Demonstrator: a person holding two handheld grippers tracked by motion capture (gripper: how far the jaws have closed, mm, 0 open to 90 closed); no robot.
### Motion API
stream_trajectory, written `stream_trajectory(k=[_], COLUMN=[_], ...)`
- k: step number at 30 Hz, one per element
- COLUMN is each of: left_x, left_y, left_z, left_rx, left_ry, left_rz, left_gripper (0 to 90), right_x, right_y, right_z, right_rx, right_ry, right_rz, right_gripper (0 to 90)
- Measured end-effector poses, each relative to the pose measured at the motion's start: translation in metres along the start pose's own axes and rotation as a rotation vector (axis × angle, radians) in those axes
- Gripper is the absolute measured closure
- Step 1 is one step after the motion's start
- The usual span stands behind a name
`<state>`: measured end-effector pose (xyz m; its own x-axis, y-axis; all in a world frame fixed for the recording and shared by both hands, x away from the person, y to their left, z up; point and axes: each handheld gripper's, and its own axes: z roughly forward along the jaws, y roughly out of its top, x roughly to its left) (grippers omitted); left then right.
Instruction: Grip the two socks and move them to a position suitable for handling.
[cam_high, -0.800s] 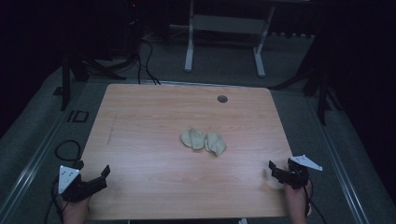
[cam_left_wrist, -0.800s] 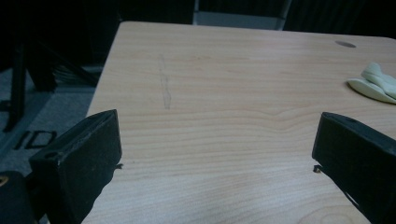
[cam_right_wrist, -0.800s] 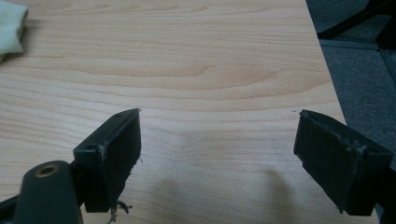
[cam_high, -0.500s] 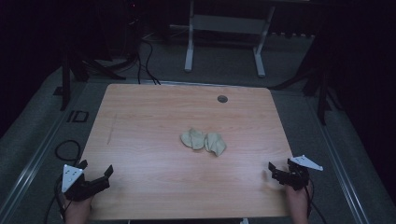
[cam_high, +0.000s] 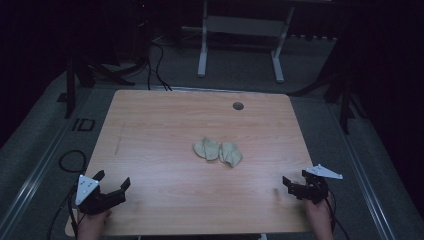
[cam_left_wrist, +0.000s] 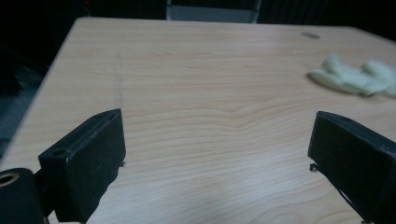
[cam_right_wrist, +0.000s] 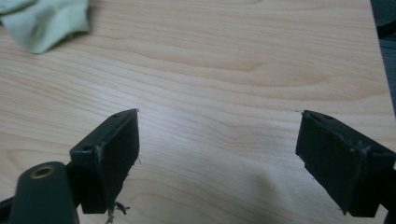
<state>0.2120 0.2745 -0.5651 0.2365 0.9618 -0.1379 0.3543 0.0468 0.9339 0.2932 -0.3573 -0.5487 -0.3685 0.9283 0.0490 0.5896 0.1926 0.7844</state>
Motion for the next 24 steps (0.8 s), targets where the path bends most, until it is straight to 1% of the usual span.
stream_trajectory(k=[2,3,4,5,7,8,9,10,12,13,14,16,18,24], left_x=[-0.001,-0.001,-0.002,-0.003,-0.005,-0.006,-0.007,-0.008,-0.011,-0.011,-0.012,-0.012,-0.012,-0.015], left_y=[0.001,0.001,0.001,0.002,0.004,0.005,0.005,0.006,0.006,0.005,0.005,0.005,0.005,0.004], left_z=[0.0,0.0,0.001,0.001,0.0,-0.002,-0.003,-0.004,-0.004,-0.004,-0.004,-0.004,-0.004,-0.003], left_rx=[0.017,0.017,0.038,0.054,0.074,0.076,0.073,0.075,0.076,0.078,0.078,0.077,0.077,0.086], left_ry=[-0.012,-0.012,-0.013,-0.021,-0.047,-0.056,-0.071,-0.076,-0.073,-0.076,-0.077,-0.079,-0.08,-0.105], left_rz=[-0.01,-0.01,-0.005,-0.002,-0.004,0.004,0.015,0.024,0.038,0.042,0.045,0.049,0.048,0.058], left_gripper=[4.2,4.2,4.2,4.2,4.2,4.2,4.2,4.2,4.2,4.1,4.1,4.2,4.2,4.2], right_x=[0.002,0.002,0.003,0.006,0.01,0.012,0.014,0.018,0.022,0.025,0.027,0.033,0.039,0.057], right_y=[0.003,0.003,0.004,0.007,0.01,0.012,0.015,0.018,0.021,0.024,0.025,0.03,0.036,0.052], right_z=[-0.002,-0.002,-0.002,-0.002,-0.002,-0.001,0.001,0.003,0.006,0.009,0.011,0.014,0.018,0.03], right_rx=[-0.001,-0.001,0.0,0.011,0.005,0.004,0.004,0.008,0.003,0.011,0.016,0.02,0.024,0.032], right_ry=[0.012,0.012,0.024,0.039,0.056,0.076,0.071,0.076,0.106,0.116,0.115,0.133,0.135,0.155], right_rz=[-0.003,-0.003,-0.001,0.001,0.005,0.016,0.022,0.018,0.01,0.01,0.003,-0.018,-0.04,-0.088], right_gripper=[13.3,13.3,13.3,13.2,13.2,12.9,13.2,13.1,13.0,13.1,13.0,13.1,13.1,13.2])
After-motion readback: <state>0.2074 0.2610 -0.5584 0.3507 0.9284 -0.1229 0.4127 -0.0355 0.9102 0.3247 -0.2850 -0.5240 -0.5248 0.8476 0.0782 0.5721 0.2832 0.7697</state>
